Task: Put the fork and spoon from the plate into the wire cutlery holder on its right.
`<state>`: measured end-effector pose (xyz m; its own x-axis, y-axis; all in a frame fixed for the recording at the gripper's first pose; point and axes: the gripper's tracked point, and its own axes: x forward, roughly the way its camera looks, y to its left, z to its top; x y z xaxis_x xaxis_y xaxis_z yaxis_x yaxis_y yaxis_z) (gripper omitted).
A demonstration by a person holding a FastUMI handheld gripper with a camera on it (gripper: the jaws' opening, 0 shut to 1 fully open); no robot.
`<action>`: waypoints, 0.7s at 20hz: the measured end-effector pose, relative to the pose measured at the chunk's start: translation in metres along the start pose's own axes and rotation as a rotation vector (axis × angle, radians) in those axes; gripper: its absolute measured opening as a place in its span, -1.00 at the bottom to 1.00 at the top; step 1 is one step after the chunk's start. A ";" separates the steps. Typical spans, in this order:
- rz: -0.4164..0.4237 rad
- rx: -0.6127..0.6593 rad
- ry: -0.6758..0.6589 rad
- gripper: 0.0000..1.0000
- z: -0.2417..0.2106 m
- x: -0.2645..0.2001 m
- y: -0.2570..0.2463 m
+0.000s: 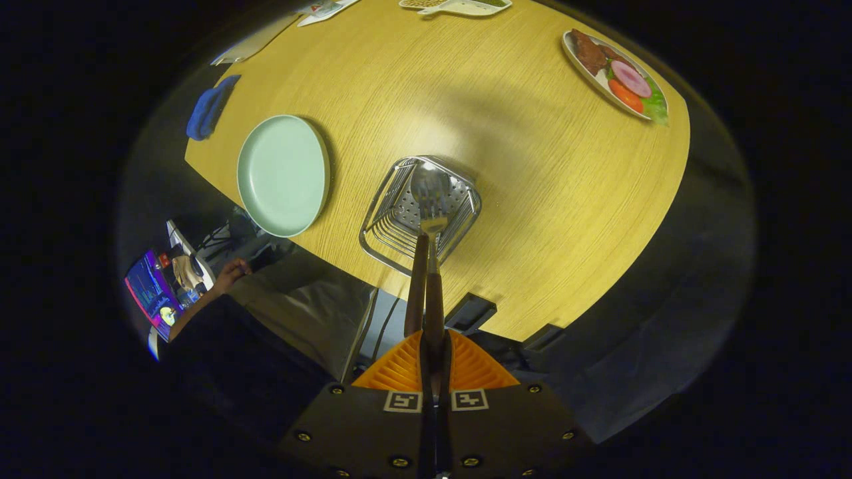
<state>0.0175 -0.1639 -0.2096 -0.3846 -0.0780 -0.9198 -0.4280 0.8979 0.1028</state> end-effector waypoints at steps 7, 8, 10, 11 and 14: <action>-0.036 -0.050 0.076 -0.86 0.013 0.003 0.003; -0.038 -0.051 0.074 -0.86 0.014 0.002 0.003; -0.054 -0.047 0.047 -0.79 0.018 0.001 0.000; -0.056 -0.037 0.024 -0.77 0.019 0.001 0.001; -0.072 -0.002 -0.073 -0.65 0.016 -0.009 -0.003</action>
<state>0.0358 -0.1588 -0.2075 -0.2925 -0.1104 -0.9499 -0.4537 0.8904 0.0362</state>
